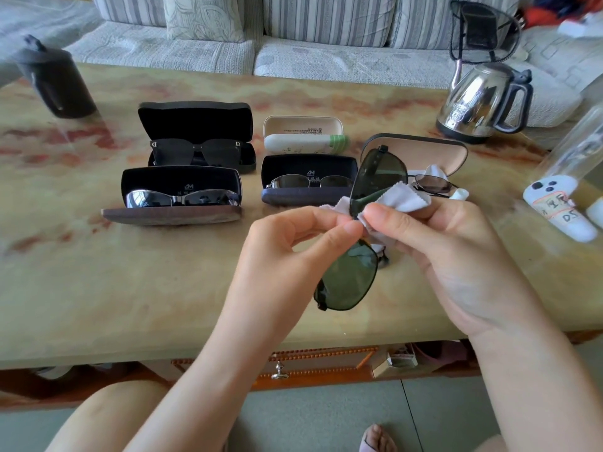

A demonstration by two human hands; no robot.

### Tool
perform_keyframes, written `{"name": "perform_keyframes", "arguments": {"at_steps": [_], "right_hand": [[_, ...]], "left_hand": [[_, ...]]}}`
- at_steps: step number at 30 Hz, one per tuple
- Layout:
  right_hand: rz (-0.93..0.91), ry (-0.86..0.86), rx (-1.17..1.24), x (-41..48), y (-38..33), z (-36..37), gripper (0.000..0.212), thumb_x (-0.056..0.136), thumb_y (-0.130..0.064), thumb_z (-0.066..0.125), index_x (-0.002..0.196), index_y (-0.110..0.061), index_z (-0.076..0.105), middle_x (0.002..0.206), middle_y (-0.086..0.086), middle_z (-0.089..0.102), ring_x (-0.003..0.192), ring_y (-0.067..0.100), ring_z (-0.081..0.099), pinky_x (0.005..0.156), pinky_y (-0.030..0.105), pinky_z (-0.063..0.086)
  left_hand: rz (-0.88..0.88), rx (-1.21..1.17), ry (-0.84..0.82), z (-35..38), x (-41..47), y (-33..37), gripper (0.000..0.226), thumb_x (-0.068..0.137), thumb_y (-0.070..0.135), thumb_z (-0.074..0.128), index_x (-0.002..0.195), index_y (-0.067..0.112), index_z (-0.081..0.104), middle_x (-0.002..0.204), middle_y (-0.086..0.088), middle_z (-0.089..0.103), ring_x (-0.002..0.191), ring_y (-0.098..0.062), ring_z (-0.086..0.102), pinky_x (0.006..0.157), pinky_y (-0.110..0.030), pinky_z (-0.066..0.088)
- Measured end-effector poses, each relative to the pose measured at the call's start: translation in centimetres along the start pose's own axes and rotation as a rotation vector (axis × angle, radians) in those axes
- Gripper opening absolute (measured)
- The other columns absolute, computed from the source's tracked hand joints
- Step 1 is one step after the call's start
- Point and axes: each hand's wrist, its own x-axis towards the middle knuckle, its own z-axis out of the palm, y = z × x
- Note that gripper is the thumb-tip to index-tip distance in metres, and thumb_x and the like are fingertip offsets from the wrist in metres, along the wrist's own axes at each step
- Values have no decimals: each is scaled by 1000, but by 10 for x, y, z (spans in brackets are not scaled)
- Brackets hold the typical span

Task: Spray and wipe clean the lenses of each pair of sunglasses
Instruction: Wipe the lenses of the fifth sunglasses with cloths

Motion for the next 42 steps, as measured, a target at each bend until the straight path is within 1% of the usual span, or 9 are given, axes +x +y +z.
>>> {"name": "perform_keyframes", "arguments": {"at_steps": [4, 10, 13, 21, 24, 28, 31, 34, 42], "right_hand": [[-17, -20, 0, 0, -1, -2, 21, 78, -15, 73, 59, -23, 73, 63, -3, 64, 77, 31, 43, 78, 45, 31], [-26, -3, -21, -2, -2, -3, 18, 78, -25, 64, 65, -23, 76, 68, -4, 70, 76, 25, 53, 79, 46, 38], [-18, 51, -58, -2, 0, 0, 19, 79, -31, 68, 71, -16, 77, 73, 9, 72, 76, 33, 59, 77, 50, 47], [-42, 202, -66, -2, 4, 15, 16, 71, -26, 73, 60, -15, 73, 64, 4, 68, 64, 19, 59, 65, 27, 49], [-61, 205, -139, -2, 4, 15, 21, 78, -31, 73, 65, -15, 75, 62, 12, 68, 65, 20, 57, 66, 31, 46], [-71, 321, -155, -2, 7, 14, 38, 88, -36, 60, 66, -7, 72, 62, 9, 60, 61, 5, 52, 59, 13, 42], [-57, 300, -124, -3, 7, 13, 51, 88, -37, 60, 69, 10, 61, 63, 21, 55, 57, 23, 44, 58, 18, 41], [-43, 178, -128, -3, 7, 12, 42, 82, -36, 71, 76, 5, 66, 81, 40, 61, 67, 42, 55, 75, 36, 47], [-79, 70, -167, -2, 5, 3, 21, 85, -30, 67, 82, -11, 74, 83, 26, 70, 78, 47, 63, 79, 55, 50]], "left_hand": [[-4, -32, 14, 2, 0, 2, 10, 81, 21, 71, 72, 20, 74, 74, 5, 74, 75, -4, 67, 74, -13, 49], [-19, -65, -11, 2, -1, 5, 10, 83, 17, 69, 74, 16, 75, 71, 6, 73, 71, 1, 66, 66, -6, 45], [-17, -40, -19, 2, -1, 4, 9, 83, 18, 70, 77, 14, 76, 75, 6, 74, 74, 0, 67, 70, -8, 47], [-2, 20, 18, 5, -4, 0, 10, 81, 26, 72, 77, 17, 75, 80, 4, 76, 83, -9, 71, 85, -26, 53], [-10, 22, 9, 5, -4, 2, 10, 82, 25, 70, 78, 18, 77, 80, 6, 76, 84, -7, 70, 85, -23, 51], [-7, 26, -20, 6, -5, 4, 11, 84, 23, 69, 77, 21, 77, 82, 7, 76, 87, -5, 70, 93, -30, 50], [-1, 28, -11, 6, -5, 4, 11, 84, 22, 70, 75, 21, 77, 80, 8, 76, 85, -3, 70, 91, -28, 51], [11, 23, 15, 3, -3, 3, 11, 83, 21, 70, 73, 21, 76, 77, 9, 75, 81, -2, 69, 83, -19, 51], [15, 31, 20, 0, -1, 0, 11, 83, 21, 70, 75, 19, 76, 79, 6, 76, 81, -5, 70, 80, -16, 51]]}}
